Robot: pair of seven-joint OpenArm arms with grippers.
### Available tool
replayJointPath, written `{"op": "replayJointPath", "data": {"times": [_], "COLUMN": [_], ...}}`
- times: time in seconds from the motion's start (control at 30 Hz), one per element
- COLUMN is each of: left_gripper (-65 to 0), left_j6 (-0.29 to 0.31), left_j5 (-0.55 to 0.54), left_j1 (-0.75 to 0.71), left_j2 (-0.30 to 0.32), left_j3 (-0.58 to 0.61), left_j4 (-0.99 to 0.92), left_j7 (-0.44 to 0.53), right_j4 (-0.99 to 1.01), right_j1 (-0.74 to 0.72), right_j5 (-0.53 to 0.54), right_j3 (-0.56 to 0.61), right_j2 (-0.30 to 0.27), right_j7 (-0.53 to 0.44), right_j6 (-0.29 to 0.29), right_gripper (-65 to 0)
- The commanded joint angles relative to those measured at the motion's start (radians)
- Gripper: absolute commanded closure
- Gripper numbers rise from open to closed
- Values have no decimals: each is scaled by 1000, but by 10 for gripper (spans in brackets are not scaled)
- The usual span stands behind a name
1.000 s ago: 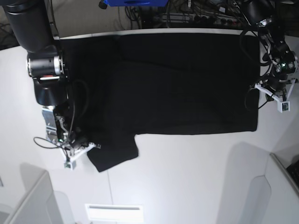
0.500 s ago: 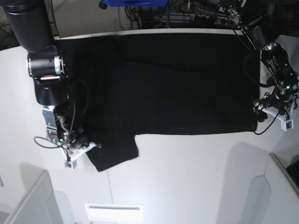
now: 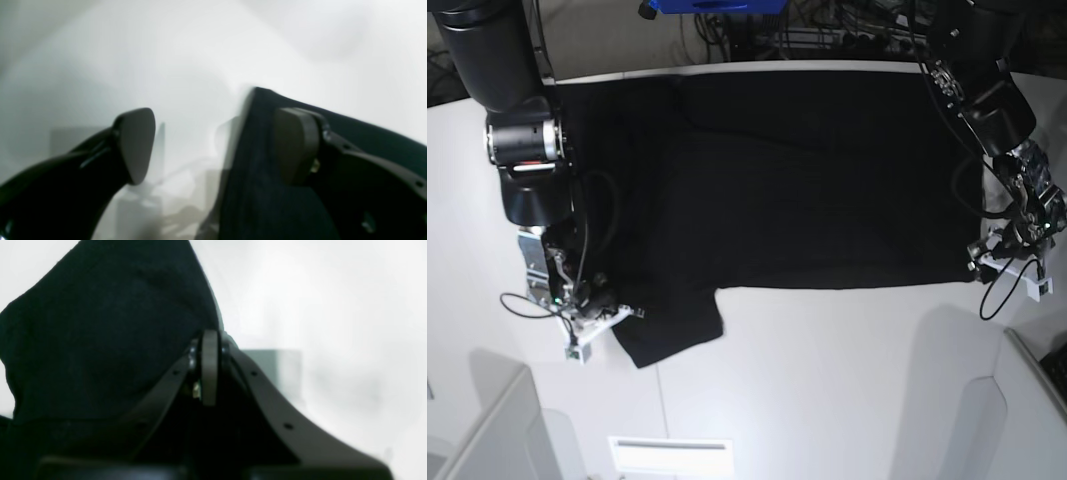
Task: Fold the T-shirt properly
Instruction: 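Move the left gripper to the hem corner and grasp it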
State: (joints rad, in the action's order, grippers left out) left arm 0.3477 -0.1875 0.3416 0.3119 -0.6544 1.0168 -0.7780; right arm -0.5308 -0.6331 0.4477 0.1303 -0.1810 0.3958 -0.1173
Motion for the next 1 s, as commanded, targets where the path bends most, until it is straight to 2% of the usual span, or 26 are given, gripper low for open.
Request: {"op": "replayJointPath", "data": {"times": [0.0,0.17,0.33,0.67,0.73,0.9,0.97], "left_gripper": [-535,-535,-533,-522,-451,-153,-77], "left_j6": [11,9,9,9,9,9,9], "left_j5": [-14,-16,-16,-14,-14,-14,-14], "left_j1": [32,60,69,69,67,57,57], "left_j2": [16,28,28,25,23,8,7], "left_j3": [23,146,155,157,157,157,157], "left_j4": [-6,-123,-184,-186,-186,-186,-186], "left_j7": [45,113,154,154,153,153,153], "right_j4": [-9,-10,-10,-10,-10,-10,-10], "right_j1": [-23,-24,-24,-24,-23,-21,-21], "right_j5": [0,1,1,1,1,1,1], "right_j3": [-4,-4,-4,-4,-4,-4,-4], "right_j2": [-5,-5,-5,-5,-5,-5,-5], "right_j7": [15,15,15,15,15,15,15], "right_j6": [-3,-3,-3,-3,-3,-3,-3], "right_gripper": [0,0,0,0,0,0,0]}}
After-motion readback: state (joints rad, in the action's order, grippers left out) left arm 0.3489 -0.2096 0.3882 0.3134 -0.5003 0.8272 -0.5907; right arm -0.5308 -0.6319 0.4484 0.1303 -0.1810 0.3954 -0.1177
